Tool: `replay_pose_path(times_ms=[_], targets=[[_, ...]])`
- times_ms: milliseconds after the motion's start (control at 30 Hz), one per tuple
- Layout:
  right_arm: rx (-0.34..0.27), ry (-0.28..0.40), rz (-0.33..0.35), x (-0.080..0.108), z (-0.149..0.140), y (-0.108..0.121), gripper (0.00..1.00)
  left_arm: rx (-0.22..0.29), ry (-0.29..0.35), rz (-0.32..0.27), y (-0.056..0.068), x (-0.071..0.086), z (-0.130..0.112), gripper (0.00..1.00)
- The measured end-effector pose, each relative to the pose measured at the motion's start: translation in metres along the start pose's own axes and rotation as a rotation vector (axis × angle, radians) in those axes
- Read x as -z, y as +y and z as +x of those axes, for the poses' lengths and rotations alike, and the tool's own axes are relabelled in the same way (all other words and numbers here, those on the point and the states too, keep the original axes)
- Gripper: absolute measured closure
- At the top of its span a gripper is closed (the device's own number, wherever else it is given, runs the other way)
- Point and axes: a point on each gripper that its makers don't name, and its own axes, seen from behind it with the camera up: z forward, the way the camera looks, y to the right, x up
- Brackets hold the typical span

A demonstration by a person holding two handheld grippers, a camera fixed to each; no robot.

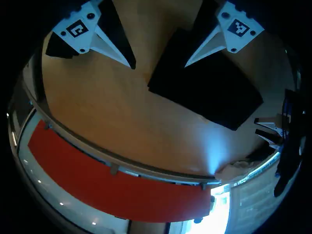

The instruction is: Fold towel

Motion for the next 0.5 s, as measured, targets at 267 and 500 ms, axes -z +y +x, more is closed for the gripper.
replay_pose_path(times_ms=[267, 500], targets=[[-0.017, 0.011, -0.005, 0.016, -0.007, -0.005, 0.13, 0.019, -0.001, 0.001, 0.005, 0.018, -0.020, 0.15], [-0.012, 0.015, 0.005, 0.021, -0.010, -0.008, 0.13, 0.023, 0.000, 0.014, 0.003, 0.027, -0.028, 0.15]])
